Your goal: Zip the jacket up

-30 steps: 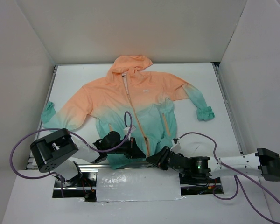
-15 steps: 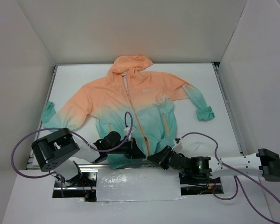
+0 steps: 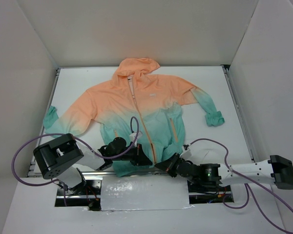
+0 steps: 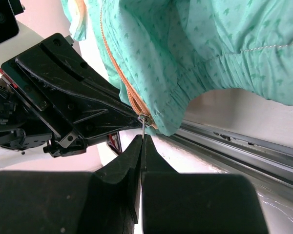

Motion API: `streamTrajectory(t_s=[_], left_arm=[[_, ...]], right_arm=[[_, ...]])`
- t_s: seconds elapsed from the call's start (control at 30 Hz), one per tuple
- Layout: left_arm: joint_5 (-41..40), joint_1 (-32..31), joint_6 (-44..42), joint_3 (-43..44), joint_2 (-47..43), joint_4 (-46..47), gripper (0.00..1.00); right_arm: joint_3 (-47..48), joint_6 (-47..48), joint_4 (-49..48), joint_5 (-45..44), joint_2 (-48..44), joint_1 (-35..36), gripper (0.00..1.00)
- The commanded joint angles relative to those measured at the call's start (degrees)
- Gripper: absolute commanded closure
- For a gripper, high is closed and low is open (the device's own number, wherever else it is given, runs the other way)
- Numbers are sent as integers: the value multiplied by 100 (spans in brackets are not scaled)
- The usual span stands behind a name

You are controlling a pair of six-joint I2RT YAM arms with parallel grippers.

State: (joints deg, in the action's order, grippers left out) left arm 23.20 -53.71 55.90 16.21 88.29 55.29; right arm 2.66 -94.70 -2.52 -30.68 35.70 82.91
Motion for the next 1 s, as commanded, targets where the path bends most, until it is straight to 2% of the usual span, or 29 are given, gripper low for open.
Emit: streamTrajectory(t_s=[0.0, 0.2, 0.37, 0.47, 0.63, 0.83, 0.97], left_arm=[[141, -16, -9, 111, -22, 395, 100], [106, -16, -79, 102, -23, 377, 100], [123, -16, -114, 76, 39, 535, 100], [141, -16, -132, 32, 92, 658, 100], [97, -16, -141, -91, 31, 843, 100], [-17, -8, -316, -179, -215, 667, 100], [18, -16, -413, -223, -233, 729, 100]], right_arm=[[15, 12, 59, -281, -10, 23, 100], [716, -207, 936, -45, 182, -21, 100], [1728, -532, 2352, 342, 910, -214, 100], [2150, -270, 2424, 702, 1183, -460, 100], [2336, 214, 2107, 1729, 1422, -1259, 100], [2809, 417, 2712, 1960, 1387, -1646, 100], [2890, 478, 2775, 2293, 1334, -1936, 100]])
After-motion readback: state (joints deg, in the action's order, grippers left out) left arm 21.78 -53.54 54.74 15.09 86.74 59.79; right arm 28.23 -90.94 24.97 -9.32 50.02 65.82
